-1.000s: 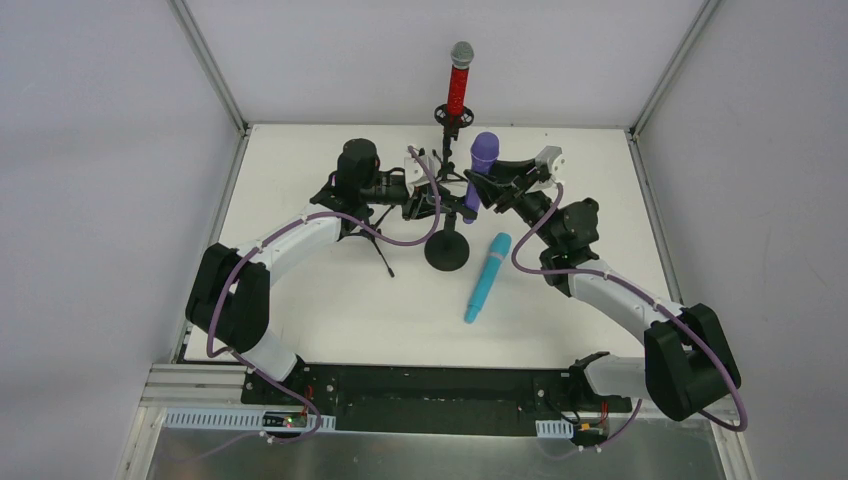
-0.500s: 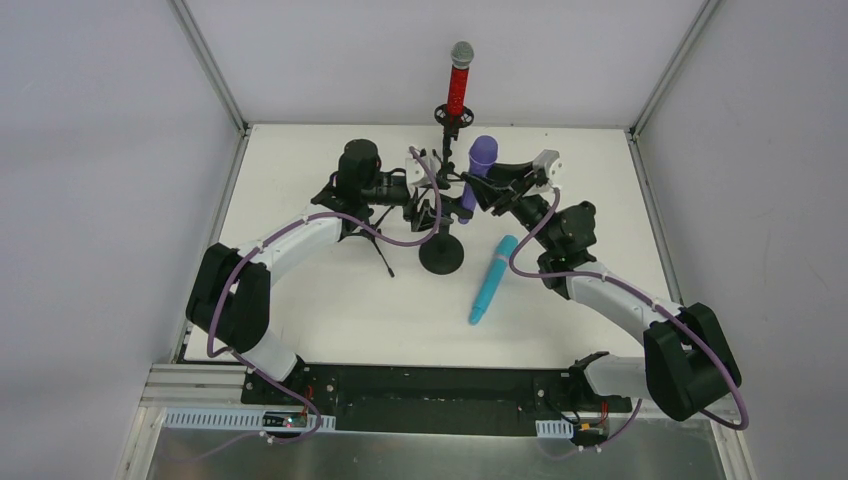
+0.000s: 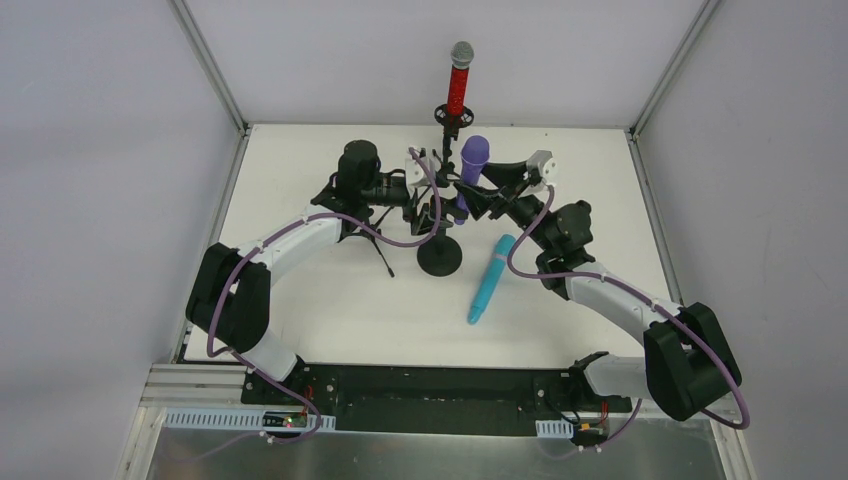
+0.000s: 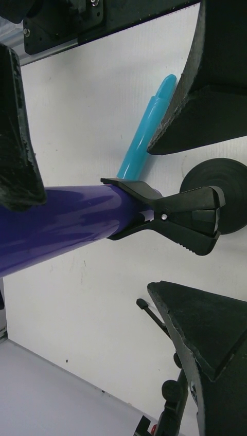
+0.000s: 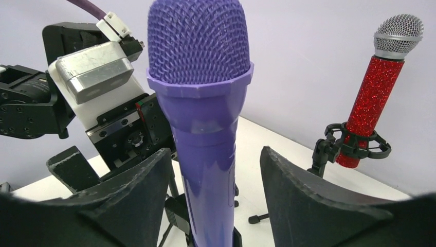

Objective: Attach the microphones to the stand

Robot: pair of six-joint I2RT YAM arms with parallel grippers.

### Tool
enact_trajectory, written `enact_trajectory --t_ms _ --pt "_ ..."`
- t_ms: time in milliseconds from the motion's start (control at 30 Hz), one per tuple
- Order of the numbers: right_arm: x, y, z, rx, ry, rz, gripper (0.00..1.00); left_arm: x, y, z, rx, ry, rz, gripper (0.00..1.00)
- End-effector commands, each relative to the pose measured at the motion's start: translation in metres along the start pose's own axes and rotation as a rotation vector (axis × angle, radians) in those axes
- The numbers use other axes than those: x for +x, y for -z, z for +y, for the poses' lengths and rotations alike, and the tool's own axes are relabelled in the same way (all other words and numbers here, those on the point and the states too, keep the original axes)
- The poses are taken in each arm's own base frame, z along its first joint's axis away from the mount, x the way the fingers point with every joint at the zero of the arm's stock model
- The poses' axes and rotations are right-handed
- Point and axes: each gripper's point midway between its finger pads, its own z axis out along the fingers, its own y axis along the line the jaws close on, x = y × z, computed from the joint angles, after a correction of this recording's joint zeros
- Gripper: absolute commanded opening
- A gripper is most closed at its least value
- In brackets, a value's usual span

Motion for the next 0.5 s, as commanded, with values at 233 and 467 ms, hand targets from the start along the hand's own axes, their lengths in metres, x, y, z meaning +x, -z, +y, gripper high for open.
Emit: enact_trajectory --t_ms 233,467 --pt "-0.025 -0.002 0.009 -0.012 0.006 -0.048 0.95 -0.031 0.004 -0.004 -0.015 -0.049 -0.087 0.94" --pt "-0.027 0.01 0.01 0.017 -0.018 -0.029 0.99 -0.039 0.005 -0.004 -0.023 -0.034 -0.115 0.98"
